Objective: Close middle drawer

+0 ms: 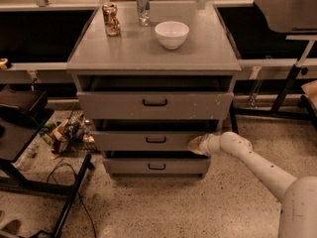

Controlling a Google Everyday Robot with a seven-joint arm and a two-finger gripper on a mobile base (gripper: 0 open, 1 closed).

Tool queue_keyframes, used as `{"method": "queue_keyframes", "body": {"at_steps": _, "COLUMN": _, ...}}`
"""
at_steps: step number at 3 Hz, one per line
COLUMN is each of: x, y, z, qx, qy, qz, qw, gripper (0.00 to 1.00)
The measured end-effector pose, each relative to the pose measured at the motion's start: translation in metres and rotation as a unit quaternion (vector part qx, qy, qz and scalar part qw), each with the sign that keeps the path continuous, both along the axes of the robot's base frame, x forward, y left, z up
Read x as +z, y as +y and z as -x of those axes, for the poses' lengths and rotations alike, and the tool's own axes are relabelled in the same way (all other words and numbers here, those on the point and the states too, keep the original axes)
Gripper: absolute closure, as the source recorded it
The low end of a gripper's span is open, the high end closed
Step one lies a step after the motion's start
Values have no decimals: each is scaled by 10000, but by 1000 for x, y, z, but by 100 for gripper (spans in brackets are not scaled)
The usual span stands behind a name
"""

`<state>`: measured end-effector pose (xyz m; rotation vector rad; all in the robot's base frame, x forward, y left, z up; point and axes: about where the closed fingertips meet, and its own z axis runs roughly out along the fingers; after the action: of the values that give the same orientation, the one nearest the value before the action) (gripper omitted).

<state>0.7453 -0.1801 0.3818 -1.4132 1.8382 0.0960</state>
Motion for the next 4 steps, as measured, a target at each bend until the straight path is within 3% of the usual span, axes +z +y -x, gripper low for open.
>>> {"method": "queue_keyframes", "body": {"at_steps": 1, "x": 0, "y": 3, "z": 9, "qx": 65, "qy": 54, "qz": 20, "qw": 10000, "gripper": 100}}
{"method": "queue_keyframes", "body": {"at_steps": 2, "x": 12, "y": 12, "z": 38, "qx": 313, "qy": 200, "qz": 222, "qw": 9991, "gripper": 100}}
{"method": "queue_keyframes", "body": {"at_steps": 3, "x": 53, "y": -16, "z": 82, "qx": 375, "qy": 450, "qz": 910, "qw": 9941, "gripper": 100}}
{"method": "queue_keyframes", "body": {"at_steps": 4, "x": 90, "y": -28, "z": 143, "qx": 471, "qy": 1058, "qz": 1692, "qw": 9788, "gripper": 100}}
